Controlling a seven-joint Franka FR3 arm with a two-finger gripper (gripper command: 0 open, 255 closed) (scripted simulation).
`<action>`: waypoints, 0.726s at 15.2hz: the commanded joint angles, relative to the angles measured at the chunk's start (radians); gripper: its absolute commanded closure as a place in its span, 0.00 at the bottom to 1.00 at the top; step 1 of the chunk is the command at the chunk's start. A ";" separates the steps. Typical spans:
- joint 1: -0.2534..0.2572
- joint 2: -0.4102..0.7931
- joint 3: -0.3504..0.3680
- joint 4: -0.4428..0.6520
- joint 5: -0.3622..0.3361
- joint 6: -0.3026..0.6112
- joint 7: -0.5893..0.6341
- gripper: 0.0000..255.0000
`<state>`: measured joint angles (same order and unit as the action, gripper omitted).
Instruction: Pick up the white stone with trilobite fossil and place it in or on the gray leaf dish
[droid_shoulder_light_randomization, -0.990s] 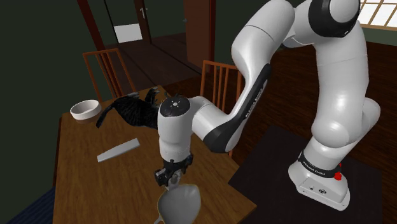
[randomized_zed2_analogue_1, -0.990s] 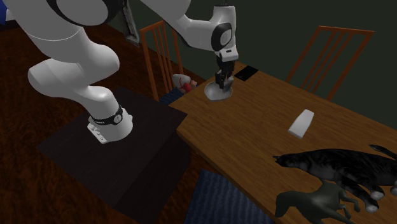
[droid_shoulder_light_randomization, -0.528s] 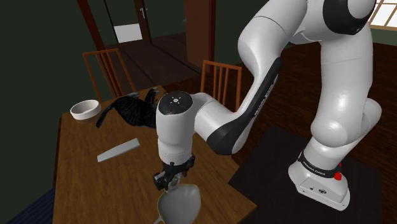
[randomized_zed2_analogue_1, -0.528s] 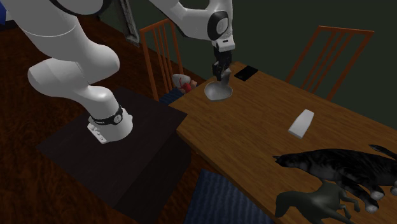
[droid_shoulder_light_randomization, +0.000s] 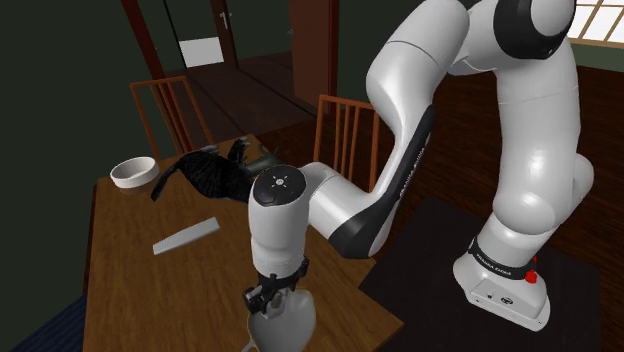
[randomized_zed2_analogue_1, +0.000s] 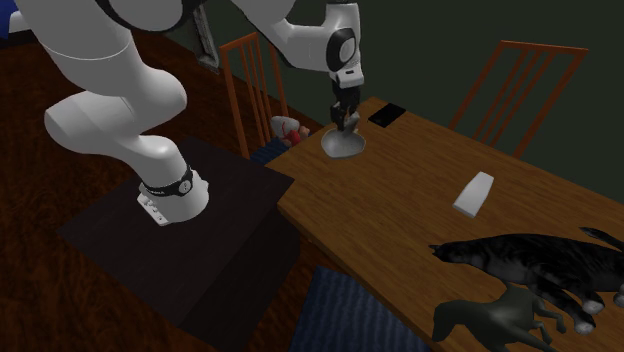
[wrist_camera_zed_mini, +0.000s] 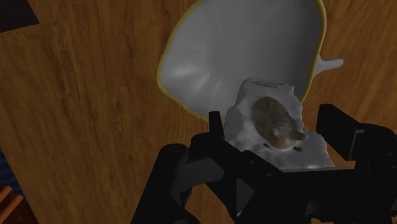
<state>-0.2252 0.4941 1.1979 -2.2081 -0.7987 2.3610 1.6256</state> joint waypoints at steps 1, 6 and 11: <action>0.024 0.014 -0.030 -0.001 -0.025 0.014 0.017 1.00; 0.088 0.057 -0.110 0.000 -0.093 0.047 0.063 1.00; 0.114 0.077 -0.143 0.003 -0.123 0.061 0.083 1.00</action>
<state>-0.1133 0.5695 1.0571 -2.2063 -0.9200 2.4214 1.7073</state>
